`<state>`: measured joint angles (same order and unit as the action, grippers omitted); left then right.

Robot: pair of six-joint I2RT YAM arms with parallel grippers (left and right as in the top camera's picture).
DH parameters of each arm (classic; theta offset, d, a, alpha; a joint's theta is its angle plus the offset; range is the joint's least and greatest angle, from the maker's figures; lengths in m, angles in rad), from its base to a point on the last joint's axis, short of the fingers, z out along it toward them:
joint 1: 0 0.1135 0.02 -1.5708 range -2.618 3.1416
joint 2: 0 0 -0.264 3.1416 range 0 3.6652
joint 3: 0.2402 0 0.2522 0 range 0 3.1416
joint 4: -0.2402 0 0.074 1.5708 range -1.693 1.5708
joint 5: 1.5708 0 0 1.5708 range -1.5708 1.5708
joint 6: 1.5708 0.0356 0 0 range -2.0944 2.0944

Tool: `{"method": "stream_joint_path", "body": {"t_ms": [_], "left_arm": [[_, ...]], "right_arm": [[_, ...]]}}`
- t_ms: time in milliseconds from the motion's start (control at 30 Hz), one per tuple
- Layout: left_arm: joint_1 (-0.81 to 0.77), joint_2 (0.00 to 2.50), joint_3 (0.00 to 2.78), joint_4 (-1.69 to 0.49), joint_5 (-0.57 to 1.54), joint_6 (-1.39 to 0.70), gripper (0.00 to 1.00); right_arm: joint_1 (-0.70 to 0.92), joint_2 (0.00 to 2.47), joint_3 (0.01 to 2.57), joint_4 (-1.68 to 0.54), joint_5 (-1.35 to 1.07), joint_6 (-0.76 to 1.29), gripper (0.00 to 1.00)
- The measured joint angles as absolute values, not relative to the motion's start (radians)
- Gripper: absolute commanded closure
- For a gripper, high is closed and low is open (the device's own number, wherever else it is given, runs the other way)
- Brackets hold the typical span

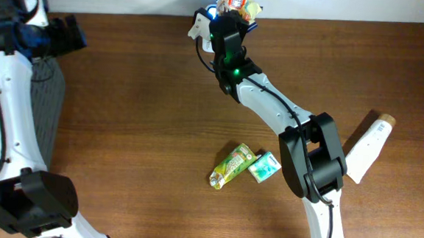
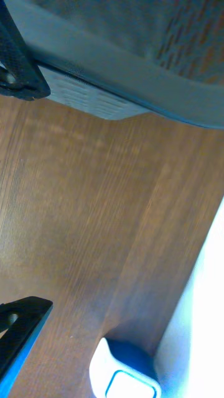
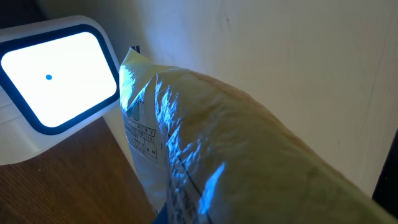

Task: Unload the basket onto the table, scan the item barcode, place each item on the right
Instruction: 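Hold the snack bag barcode up to the scanner window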

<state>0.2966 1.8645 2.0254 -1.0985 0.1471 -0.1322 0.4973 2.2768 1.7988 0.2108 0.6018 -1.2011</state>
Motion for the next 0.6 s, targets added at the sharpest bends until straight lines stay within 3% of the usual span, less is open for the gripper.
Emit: {"method": "stream_joint_path", "body": {"t_ms": [233, 600], "left_arm": [[0.395, 1.864, 2.025, -1.098, 0.153, -0.132, 0.01], [0.402, 1.864, 2.025, -1.099, 0.151, -0.132, 0.01]], "right_arm": [[0.508, 2.277, 1.799, 0.23, 0.602, -1.204, 0.96], [0.522, 2.277, 1.799, 0.244, 0.604, -1.204, 0.96]]}}
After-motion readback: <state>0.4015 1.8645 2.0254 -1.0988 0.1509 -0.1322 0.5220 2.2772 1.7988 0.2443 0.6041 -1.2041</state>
